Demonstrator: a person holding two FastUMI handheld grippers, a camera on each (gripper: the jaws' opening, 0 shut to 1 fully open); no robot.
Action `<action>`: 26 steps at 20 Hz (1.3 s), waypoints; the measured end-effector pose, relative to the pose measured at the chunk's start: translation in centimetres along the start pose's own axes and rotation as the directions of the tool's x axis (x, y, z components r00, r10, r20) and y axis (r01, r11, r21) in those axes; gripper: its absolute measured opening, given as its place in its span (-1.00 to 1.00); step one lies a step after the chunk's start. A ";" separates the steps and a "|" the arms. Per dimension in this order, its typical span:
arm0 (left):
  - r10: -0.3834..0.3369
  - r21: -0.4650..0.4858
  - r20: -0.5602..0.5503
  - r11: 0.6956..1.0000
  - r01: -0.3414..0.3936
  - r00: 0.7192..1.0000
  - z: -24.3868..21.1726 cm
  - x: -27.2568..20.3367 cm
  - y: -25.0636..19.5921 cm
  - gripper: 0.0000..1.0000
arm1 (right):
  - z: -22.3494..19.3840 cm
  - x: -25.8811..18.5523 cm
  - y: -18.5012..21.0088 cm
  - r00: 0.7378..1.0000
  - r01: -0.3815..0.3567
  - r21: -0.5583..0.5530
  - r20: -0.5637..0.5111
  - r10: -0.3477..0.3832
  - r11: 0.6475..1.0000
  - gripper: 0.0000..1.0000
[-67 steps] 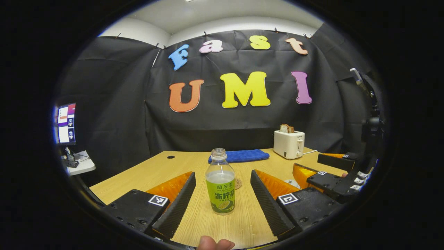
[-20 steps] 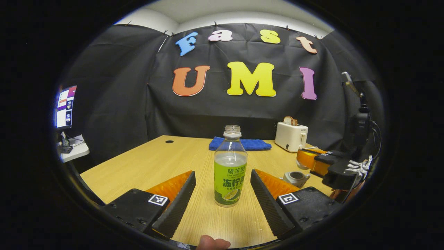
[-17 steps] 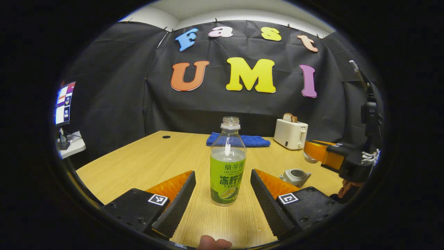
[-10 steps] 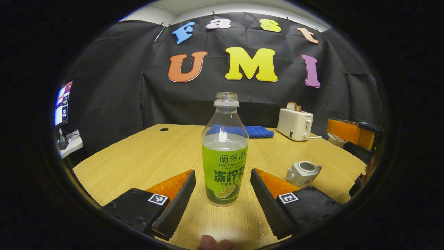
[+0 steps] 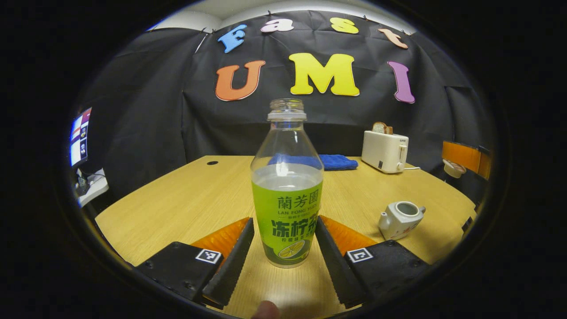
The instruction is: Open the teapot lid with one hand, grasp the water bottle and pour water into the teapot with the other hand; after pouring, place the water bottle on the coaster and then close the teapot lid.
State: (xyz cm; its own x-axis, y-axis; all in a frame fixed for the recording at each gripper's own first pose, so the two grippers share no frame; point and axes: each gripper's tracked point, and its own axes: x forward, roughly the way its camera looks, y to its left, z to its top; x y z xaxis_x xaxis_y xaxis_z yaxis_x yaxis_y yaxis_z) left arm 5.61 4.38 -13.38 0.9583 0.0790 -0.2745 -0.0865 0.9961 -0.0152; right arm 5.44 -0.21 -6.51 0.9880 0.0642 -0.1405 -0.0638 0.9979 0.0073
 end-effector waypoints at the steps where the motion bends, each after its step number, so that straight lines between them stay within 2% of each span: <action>1: 0.005 0.021 -0.004 1.000 -0.005 1.000 0.1 0.2 0.2 0.63 | 0.0 0.0 -0.2 1.000 0.001 0.000 0.002 -0.001 1.000 -1.00; 4: 0.017 0.080 -0.032 0.997 -0.014 0.999 0.4 0.0 0.7 0.57 | 0.4 -0.2 -1.0 1.000 0.010 0.007 0.015 -0.010 1.000 -1.00; 7: 0.079 0.180 -0.036 0.981 -0.071 0.996 1.3 -0.6 2.4 0.55 | 0.5 -0.3 -1.8 1.000 0.015 0.011 0.021 -0.015 1.000 -1.00; 9: 0.101 0.264 -0.038 0.961 -0.088 0.994 1.7 -0.9 2.8 0.49 | 0.5 -0.5 -2.3 1.000 0.016 0.015 0.020 -0.016 1.000 -1.00; 11: 0.124 0.371 -0.031 0.923 -0.104 0.992 2.2 -1.1 3.4 0.51 | 0.4 -0.7 -2.9 1.000 0.015 0.015 0.016 -0.016 1.000 -1.00; 16: 0.137 0.593 -0.022 0.800 -0.098 0.990 3.1 -0.9 3.8 0.49 | 0.3 -1.2 -4.7 1.000 0.020 0.010 0.004 -0.020 1.000 -1.00; 21: 0.150 0.795 -0.012 0.601 -0.082 0.989 4.4 -0.8 3.3 0.48 | 0.1 -1.4 -6.4 1.000 0.022 0.006 -0.009 -0.022 1.000 -1.00; 24: 0.149 0.874 0.011 0.479 -0.082 0.989 5.0 -0.3 2.9 0.48 | -0.1 -1.3 -6.9 1.000 0.014 0.000 -0.021 -0.014 1.000 -1.00; 26: 0.144 0.909 0.009 0.411 -0.068 0.990 4.7 0.3 2.4 0.48 | -0.4 -1.2 -6.9 0.999 0.000 -0.001 -0.033 0.000 1.000 -1.00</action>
State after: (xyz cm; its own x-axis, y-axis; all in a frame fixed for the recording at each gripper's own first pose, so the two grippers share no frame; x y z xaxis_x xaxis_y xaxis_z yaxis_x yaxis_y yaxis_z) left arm 6.95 6.94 -8.93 0.9383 0.2220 -0.2651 0.1467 0.4387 0.8866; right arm 4.59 -7.17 -6.82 0.9828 0.0640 -0.1733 -0.0638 0.9979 0.0065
